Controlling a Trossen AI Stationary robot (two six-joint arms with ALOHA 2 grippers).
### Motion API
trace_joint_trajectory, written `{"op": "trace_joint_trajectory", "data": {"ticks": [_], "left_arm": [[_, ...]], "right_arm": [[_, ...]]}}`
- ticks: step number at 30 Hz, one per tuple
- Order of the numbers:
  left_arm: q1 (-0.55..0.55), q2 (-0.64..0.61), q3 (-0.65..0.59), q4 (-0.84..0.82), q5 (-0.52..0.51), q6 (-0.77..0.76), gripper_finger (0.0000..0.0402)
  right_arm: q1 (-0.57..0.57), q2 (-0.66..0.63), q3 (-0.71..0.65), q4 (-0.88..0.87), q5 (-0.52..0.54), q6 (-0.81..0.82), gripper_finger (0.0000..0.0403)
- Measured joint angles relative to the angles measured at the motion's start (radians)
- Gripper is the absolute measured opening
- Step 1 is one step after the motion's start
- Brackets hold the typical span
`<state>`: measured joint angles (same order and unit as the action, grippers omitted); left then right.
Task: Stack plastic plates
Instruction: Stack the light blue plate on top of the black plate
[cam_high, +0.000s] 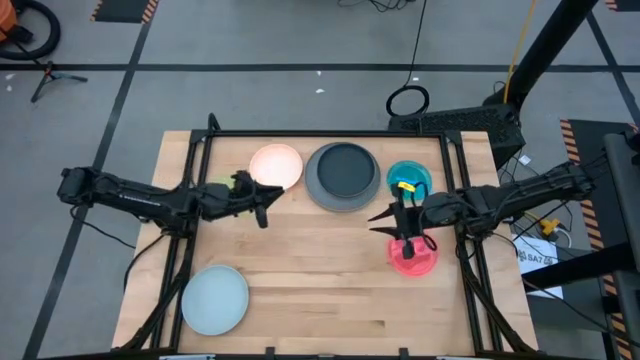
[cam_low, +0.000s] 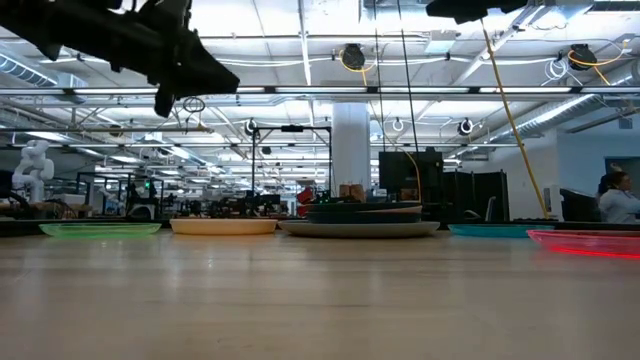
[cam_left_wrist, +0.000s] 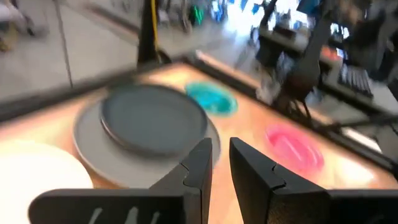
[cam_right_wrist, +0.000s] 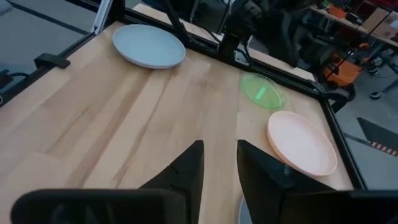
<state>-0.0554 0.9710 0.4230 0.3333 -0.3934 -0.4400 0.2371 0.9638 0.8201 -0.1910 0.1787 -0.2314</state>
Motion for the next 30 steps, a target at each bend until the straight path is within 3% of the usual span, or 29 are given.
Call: {"op": "trace_joint_trajectory", "data": {"ticks": [3,7,11,14,18,30], "left_arm": [[-0.007,0.02,0.071,-0.192,0.053,-0.071,0.0062],[-0.035,0.084,0.252,-0.628,0.103,-0.118,0.0062],[-0.074,0.171,0.422,-1.062,0.224,-0.03,0.0062],[-0.123,0.236,0.466,-1.28,0.349,0.05,0.0062],[-0.211,0.302,0.448,-1.382,0.457,0.083,0.0063],[-0.412,0.392,0.444,-1.373,0.47,-0.071,0.0063]], "right_arm": [[0.0,-0.007,-0.001,0.0,0.0,0.0,0.0089],[0.0,-0.006,-0.001,-0.001,0.0,-0.006,0.0089],[0.0,-0.006,-0.001,-0.004,0.0,-0.006,0.0089],[0.0,-0.006,-0.001,-0.004,0.0,-0.006,0.0089],[0.0,-0.006,-0.001,-0.007,0.0,-0.004,0.0089],[0.0,-0.005,-0.001,-0.012,-0.001,0.01,0.0089]]}}
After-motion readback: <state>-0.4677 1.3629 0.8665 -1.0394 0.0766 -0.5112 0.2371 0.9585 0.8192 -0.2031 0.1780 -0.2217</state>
